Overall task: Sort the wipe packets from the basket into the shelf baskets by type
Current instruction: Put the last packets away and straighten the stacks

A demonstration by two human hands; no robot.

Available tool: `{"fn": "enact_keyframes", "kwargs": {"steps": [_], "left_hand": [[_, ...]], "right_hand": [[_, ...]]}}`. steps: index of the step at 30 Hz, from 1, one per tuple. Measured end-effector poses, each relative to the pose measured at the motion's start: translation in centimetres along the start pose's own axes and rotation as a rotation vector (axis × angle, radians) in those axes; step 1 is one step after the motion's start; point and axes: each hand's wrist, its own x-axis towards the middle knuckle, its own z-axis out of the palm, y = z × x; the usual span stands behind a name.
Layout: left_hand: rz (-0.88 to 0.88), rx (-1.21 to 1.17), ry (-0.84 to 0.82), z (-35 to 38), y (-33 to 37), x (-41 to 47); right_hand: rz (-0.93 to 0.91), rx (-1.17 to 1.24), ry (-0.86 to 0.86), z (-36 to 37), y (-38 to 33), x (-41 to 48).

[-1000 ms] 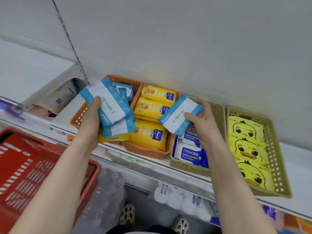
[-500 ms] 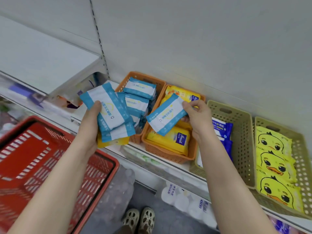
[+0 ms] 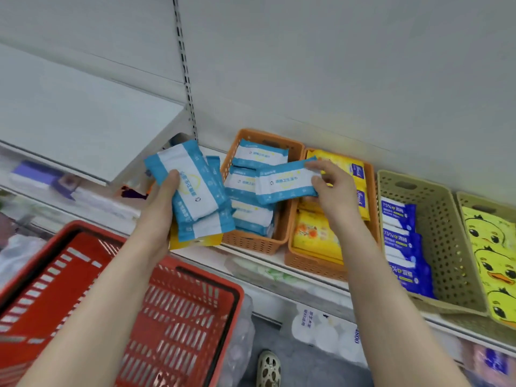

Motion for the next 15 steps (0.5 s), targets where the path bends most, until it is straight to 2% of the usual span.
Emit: {"fn": "enact_keyframes", "kwargs": {"steps": [6,9,15], "left_hand": [[-0.005,0.079,-0.139,-3.5,0.9,1.8],[-0.014,0.090,-0.173,-4.4,0.9,2.2],[-0.043,0.114,-0.181,-4.8,0.5,2.0]], "right_hand": [[0.016,-0.335,0.010,8.8,0.1,1.1],[0.013,-0.599,-0.046,10.3,0.9,0.7],[-0.077,-0.857,-0.013,11.3,1.3,0.2]]}}
